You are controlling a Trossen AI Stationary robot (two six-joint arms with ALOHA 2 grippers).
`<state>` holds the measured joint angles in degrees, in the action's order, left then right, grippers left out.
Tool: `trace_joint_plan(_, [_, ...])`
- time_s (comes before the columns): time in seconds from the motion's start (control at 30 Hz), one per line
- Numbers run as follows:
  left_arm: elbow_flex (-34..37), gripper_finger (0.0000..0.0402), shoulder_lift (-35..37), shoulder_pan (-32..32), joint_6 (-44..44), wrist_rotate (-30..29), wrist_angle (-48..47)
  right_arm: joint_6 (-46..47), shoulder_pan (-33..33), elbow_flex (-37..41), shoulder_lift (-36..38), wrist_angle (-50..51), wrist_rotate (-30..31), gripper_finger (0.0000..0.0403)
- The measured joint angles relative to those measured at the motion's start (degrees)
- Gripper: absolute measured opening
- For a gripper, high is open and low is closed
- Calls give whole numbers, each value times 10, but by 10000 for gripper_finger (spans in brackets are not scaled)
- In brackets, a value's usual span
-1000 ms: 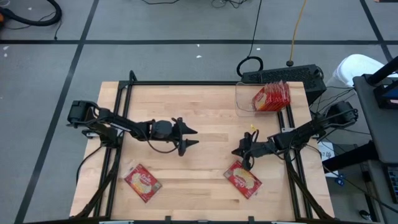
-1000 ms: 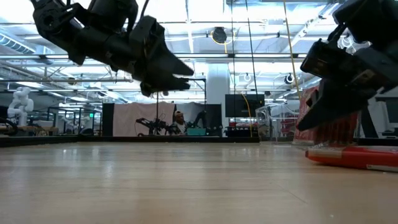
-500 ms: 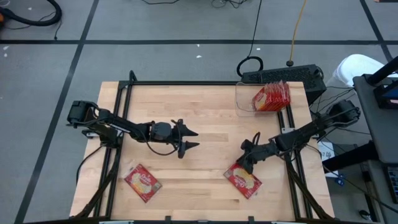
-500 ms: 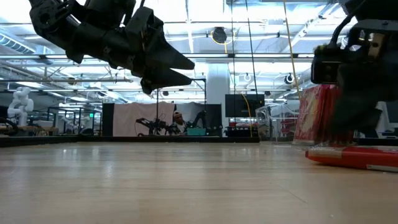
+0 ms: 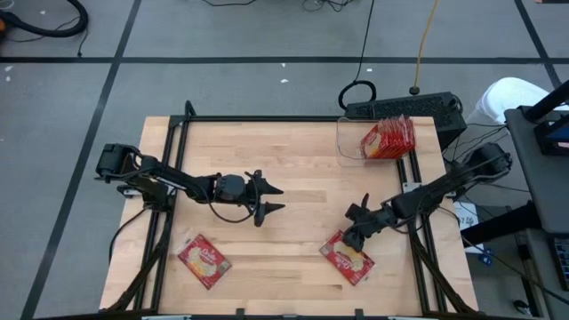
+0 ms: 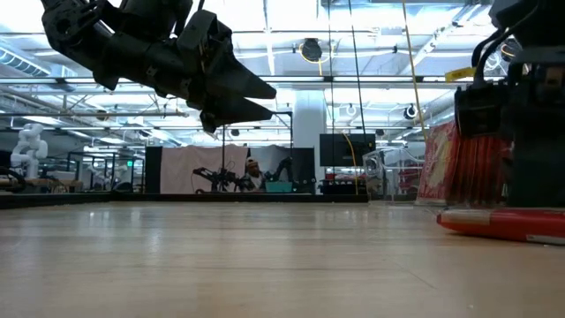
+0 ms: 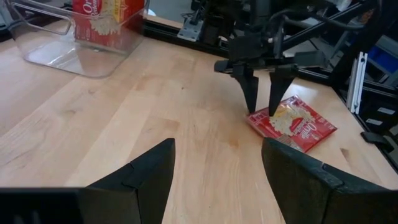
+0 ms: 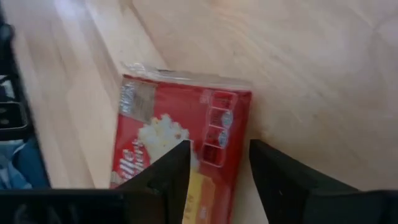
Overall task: Sort popcorn bags into baskets
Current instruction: Put the red popcorn bag into the transparent bin
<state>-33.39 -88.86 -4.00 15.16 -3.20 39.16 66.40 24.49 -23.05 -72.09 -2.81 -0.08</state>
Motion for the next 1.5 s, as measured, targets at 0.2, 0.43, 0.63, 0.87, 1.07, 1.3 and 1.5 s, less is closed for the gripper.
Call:
trace_joint_plan(0.2, [0,246,0,0,-5,0,0,5,0,-2,-39,-26,8,134])
trace_joint_plan(0.43, [0,246,0,0,-10,0,0,25,0,-2,-87,-78,32,26])
trace_joint_plan(0.63, [0,246,0,0,-10,0,0,-23,0,1,-99,-158,108,4])
trace_joint_plan(0.87, [0,246,0,0,-9,0,1,-156,-2,1,-90,-299,223,1])
trace_joint_plan(1.07, [0,246,0,0,-17,-2,1,-239,-5,1,-90,-356,311,0])
trace_joint_plan(1.3, [0,246,0,-7,-47,-5,20,-363,-5,1,-90,-463,438,0])
trace_joint_plan(1.5, [0,246,0,-3,-68,-41,22,-464,-5,1,-89,-553,500,0])
